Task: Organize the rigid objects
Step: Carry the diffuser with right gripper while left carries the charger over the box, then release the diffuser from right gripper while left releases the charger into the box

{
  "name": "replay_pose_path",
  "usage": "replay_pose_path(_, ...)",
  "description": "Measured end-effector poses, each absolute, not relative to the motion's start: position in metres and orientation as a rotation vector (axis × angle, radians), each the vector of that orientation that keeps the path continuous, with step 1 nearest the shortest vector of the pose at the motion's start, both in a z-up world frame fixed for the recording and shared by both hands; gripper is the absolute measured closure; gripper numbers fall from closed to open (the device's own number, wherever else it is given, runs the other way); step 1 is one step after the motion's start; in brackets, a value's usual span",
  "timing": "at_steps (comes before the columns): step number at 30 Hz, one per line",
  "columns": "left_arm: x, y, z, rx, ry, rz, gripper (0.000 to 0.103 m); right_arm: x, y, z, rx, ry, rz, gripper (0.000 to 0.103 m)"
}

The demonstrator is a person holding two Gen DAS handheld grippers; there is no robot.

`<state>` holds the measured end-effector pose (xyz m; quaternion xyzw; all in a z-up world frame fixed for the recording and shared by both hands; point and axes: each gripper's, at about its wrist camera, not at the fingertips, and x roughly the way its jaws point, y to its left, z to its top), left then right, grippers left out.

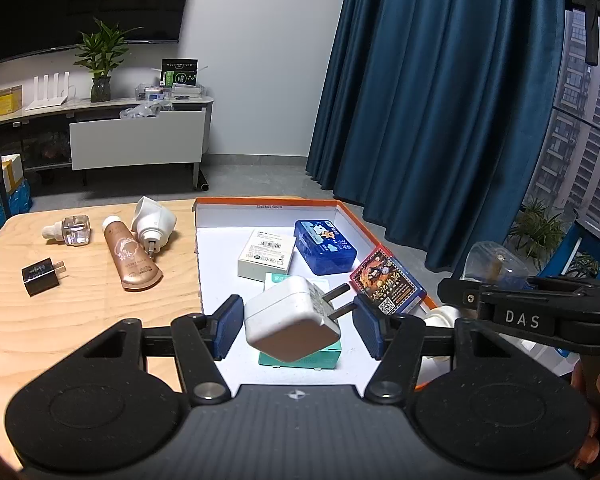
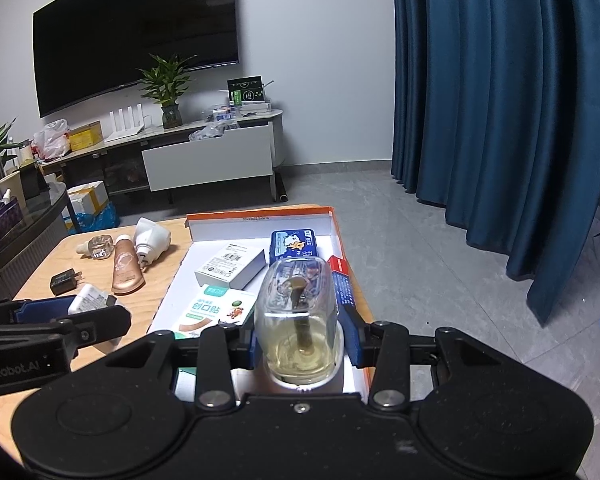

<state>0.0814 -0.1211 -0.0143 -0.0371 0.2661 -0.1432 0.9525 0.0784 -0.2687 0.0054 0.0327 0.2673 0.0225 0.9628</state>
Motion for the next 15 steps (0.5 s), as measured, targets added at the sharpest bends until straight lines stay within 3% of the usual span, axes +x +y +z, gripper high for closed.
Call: replay_pose_path(15,0.0831,-0.121,-0.0199,-0.076,0.555,-0.291,0.042,0.0851,-0.2678,-0.0023,0.064,0.558,0.049,0.054)
